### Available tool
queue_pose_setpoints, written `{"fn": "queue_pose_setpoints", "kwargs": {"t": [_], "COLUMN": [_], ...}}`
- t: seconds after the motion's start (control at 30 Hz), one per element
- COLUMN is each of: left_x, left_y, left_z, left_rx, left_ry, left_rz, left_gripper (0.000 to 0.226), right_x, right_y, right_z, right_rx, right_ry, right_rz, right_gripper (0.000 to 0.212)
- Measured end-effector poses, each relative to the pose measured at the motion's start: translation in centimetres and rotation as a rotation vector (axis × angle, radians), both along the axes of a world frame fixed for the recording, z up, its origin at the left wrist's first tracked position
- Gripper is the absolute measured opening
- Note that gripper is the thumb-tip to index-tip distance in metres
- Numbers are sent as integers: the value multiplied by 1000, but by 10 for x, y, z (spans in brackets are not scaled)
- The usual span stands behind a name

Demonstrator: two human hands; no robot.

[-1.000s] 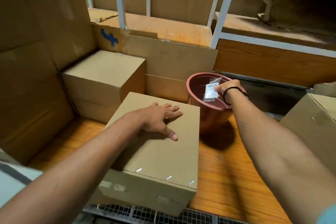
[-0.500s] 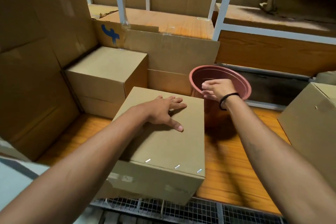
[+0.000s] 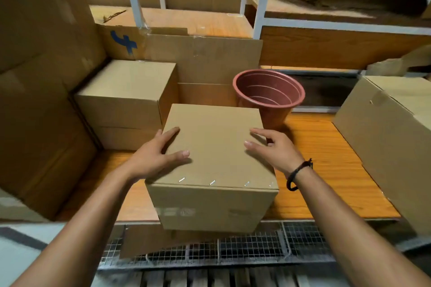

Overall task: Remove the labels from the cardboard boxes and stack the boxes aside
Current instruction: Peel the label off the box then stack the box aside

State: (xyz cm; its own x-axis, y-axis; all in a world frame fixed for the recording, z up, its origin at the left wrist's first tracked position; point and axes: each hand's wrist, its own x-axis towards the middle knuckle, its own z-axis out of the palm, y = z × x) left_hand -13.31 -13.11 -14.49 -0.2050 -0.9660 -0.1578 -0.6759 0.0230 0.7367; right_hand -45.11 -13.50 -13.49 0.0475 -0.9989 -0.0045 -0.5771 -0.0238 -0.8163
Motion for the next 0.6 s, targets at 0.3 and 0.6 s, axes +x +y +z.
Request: {"fn": "queue_pose_setpoints", "kwargs": {"t": [0.3, 0.6], "left_x": [-25, -134], "left_y": [14, 48], "left_z": [-2, 10], "left_rx": [64, 3], "left_ry": [146, 244], "left_rz": [-125, -286], "left_gripper": [120, 108], "right_x": [-22, -135], "right_y": [40, 101], "right_z": [-3, 5], "right_rx": [37, 32], "right_ry": [7, 25], "right_rz": [-31, -132], "right_gripper": [68, 66]}}
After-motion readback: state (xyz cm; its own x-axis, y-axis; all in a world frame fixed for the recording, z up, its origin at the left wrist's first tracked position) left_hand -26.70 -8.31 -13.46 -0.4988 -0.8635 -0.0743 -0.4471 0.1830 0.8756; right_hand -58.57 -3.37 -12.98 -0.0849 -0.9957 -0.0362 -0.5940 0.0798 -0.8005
